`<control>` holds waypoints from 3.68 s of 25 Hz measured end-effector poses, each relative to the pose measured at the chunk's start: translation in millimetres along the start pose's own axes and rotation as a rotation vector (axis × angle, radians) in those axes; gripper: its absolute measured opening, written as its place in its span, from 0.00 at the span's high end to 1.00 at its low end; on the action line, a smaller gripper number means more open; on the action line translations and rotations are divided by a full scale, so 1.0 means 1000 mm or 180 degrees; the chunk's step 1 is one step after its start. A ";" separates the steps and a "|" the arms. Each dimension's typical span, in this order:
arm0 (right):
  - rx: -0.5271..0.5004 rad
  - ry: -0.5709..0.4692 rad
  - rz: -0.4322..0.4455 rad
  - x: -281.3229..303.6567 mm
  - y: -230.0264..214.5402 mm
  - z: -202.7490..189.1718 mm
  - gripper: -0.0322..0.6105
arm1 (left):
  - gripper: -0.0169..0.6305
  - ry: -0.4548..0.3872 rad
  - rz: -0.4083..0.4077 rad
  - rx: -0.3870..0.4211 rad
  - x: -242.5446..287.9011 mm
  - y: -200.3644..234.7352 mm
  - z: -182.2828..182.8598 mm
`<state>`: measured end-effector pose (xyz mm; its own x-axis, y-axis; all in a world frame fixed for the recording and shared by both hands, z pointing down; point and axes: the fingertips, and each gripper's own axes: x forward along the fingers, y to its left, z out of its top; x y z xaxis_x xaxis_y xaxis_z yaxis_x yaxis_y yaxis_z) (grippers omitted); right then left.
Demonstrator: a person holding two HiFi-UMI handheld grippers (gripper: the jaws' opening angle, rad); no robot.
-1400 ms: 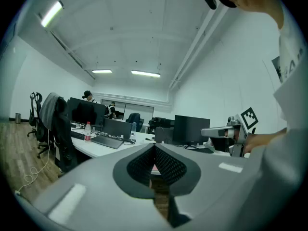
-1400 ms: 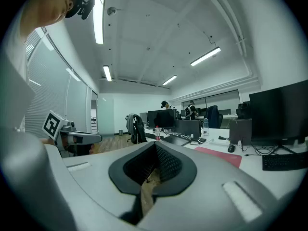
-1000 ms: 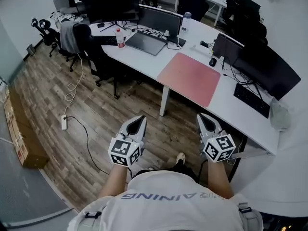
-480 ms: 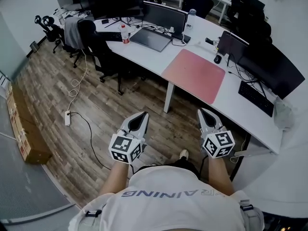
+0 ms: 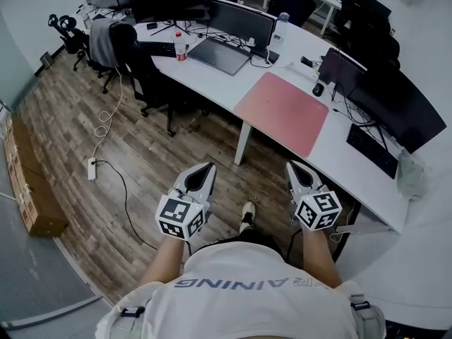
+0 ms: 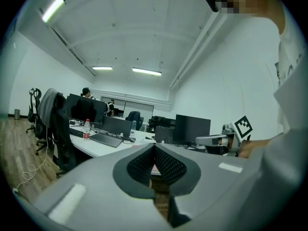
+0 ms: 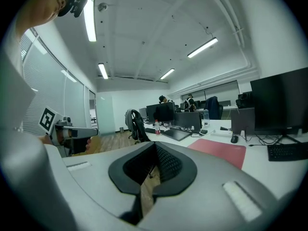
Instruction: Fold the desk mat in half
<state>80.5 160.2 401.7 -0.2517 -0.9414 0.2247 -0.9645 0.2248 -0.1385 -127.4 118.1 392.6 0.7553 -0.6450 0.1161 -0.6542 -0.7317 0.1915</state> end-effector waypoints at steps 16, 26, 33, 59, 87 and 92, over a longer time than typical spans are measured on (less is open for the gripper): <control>0.0348 -0.0136 0.0135 0.078 -0.102 0.044 0.93 | 0.97 0.0011 0.0280 0.0089 0.106 0.028 0.053; 0.0445 -0.0263 0.0322 0.116 -0.169 0.064 0.93 | 0.97 0.0030 0.0398 0.0090 0.185 0.019 0.073; 0.0485 -0.0162 0.0347 0.138 -0.206 0.047 0.93 | 0.97 0.0159 0.0360 0.0071 0.227 0.015 0.060; 0.0356 0.0251 -0.0439 0.317 -0.177 0.040 0.83 | 0.97 0.0628 -0.0531 -0.0179 0.339 0.208 0.038; -0.1131 0.2948 -0.0147 0.433 -0.104 -0.208 0.72 | 0.97 0.0996 -0.0309 -0.0648 0.330 0.295 -0.032; -0.1235 0.2951 -0.0339 0.437 -0.107 -0.213 0.79 | 0.97 0.1025 -0.0168 -0.0726 0.322 0.315 -0.035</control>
<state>56.6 -221.3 719.9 0.0336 -0.4317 0.9014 -0.9034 0.3727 0.2121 -89.1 -312.0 524.0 0.7848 -0.4791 0.3931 -0.6162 -0.6709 0.4127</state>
